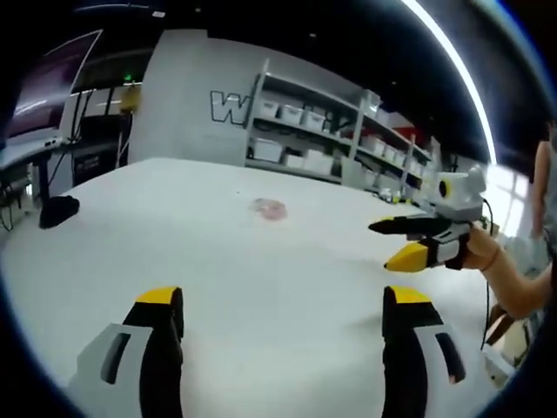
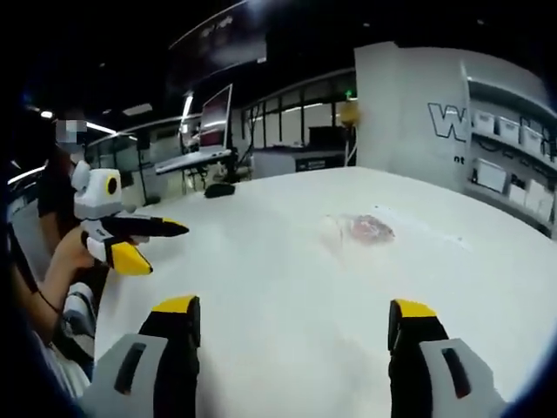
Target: Open the resealable bag by pulling the two sides of the seal apart until the entire bag opening is separated and visibly accessible.
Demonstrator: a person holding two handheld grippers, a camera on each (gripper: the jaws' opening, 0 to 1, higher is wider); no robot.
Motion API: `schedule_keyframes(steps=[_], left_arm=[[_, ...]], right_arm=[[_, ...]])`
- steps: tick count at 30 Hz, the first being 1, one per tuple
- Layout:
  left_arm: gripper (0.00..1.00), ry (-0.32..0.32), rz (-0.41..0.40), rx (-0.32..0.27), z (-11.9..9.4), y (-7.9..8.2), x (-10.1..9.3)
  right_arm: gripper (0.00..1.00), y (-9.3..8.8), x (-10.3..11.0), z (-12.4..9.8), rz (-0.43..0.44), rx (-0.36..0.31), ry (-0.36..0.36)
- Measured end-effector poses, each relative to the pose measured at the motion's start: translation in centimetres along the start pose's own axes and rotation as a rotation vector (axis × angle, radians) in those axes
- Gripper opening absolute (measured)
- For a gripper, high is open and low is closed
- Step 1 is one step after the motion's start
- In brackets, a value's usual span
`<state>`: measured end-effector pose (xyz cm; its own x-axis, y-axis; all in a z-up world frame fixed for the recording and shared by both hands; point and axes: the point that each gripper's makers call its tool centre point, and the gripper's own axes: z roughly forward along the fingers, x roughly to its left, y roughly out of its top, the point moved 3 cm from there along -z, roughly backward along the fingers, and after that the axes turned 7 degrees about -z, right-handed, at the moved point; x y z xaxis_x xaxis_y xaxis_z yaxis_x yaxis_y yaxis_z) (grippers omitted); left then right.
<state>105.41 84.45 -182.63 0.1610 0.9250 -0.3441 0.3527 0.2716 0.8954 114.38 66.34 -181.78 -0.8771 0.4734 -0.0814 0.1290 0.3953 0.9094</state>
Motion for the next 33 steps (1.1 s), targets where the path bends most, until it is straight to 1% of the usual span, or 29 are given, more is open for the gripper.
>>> schedule_keyframes(steps=[2,5,11,13,16,26,30,32,33], left_arm=[[0.96,0.000,0.001,0.002,0.0,0.0,0.0],[0.99,-0.004,0.001,0.006,0.0,-0.1,0.0],[0.99,0.002,0.004,0.004,-0.2,-0.2,0.1],[0.99,0.006,0.004,0.008,-0.3,-0.2,0.2],[1.00,0.006,0.002,0.013,-0.5,-0.2,0.4],[1.00,0.006,0.009,-0.007,-0.8,0.3,0.6],[1.00,0.004,0.012,-0.005,-0.8,0.4,0.7],[1.00,0.006,0.015,-0.006,-0.8,0.4,0.7],[1.00,0.008,0.016,-0.005,-0.9,0.4,0.8]], right_arm=[[0.91,-0.1,-0.4,-0.2,0.013,-0.009,-0.007],[0.92,-0.2,-0.3,-0.5,0.033,-0.016,-0.014],[0.96,-0.7,-0.4,-1.0,0.042,-0.012,-0.036],[0.99,-0.8,-0.4,-1.1,0.053,-0.015,-0.043],[0.99,-1.1,-0.4,-1.4,0.059,-0.010,-0.057],[0.99,-2.0,-0.6,-2.7,0.079,-0.006,-0.099],[0.99,-2.2,-0.3,-3.3,0.098,-0.012,-0.113],[0.99,-2.3,0.4,-3.6,0.093,-0.009,-0.122],[0.99,-2.2,0.2,-3.7,0.092,-0.009,-0.131]])
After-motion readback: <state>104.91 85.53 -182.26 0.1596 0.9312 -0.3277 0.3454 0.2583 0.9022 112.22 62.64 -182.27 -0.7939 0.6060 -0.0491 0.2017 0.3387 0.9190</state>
